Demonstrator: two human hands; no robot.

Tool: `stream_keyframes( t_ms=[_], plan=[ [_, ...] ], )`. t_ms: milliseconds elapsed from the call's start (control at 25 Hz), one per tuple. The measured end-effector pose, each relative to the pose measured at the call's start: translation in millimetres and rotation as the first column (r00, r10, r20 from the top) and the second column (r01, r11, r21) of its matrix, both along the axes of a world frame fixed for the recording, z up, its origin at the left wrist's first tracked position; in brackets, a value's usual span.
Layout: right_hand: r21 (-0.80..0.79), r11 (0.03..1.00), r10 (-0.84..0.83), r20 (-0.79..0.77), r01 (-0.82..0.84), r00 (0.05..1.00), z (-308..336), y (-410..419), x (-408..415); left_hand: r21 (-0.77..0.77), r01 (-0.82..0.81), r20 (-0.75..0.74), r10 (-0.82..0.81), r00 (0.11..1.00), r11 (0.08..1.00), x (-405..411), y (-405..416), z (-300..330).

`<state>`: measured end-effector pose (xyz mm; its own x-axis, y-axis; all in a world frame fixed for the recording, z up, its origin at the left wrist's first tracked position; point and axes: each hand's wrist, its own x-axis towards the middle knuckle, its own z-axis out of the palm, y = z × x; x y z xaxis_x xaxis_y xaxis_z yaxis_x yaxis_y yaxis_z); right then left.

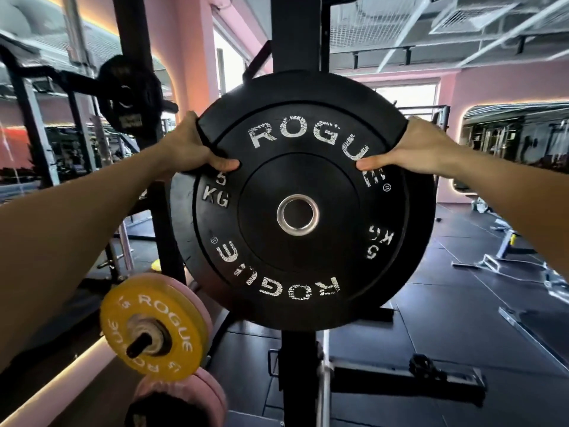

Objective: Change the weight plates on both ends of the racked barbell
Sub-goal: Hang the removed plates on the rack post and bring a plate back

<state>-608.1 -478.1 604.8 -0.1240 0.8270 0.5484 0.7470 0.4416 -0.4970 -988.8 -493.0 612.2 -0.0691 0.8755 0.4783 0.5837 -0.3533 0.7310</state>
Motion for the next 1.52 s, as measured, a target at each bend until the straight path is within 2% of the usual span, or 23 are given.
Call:
stream_keyframes(
  t_ms=[160, 320, 560, 920, 1000, 1200, 1360, 1520],
  plan=[
    [0.041, 0.999, 0.004, 0.059, -0.006, 0.998, 21, 26, -51, 0.033, -0.026, 0.036, 0.024, 0.999, 0.999, -49, 18, 12],
    [0.044, 0.999, -0.001, 0.077, -0.003, 0.997, 15, 40, -122, 0.051, -0.007, 0.082, 0.003, 0.997, 0.999, -125, 33, 4],
    [0.065, 0.997, -0.048, 0.056, 0.044, 0.997, -4, 60, -274, 0.047, -0.001, 0.008, 0.001, 1.0, 0.999, -279, 47, -2],
    [-0.011, 0.998, 0.057, 0.034, -0.057, 0.998, -19, 75, -453, -0.01, -0.023, -0.062, 0.023, 0.998, 1.0, -463, 74, 9],
    [-0.008, 0.999, 0.052, 0.015, -0.052, 0.999, -19, 82, -472, -0.04, -0.035, -0.102, 0.03, 0.994, 0.999, -488, 79, 4],
    [-0.014, 0.997, 0.073, 0.048, -0.073, 0.996, -22, 104, -510, -0.037, -0.038, -0.079, 0.035, 0.996, 0.999, -519, 92, -3],
    [-0.017, 0.997, 0.082, 0.071, -0.081, 0.994, -17, 114, -532, -0.02, -0.065, -0.005, 0.065, 0.998, 0.998, -538, 105, -7],
    [-0.01, 0.999, 0.047, 0.087, -0.047, 0.995, -12, 120, -551, -0.035, -0.037, -0.033, 0.035, 0.999, 0.999, -568, 116, -11]
  ],
)
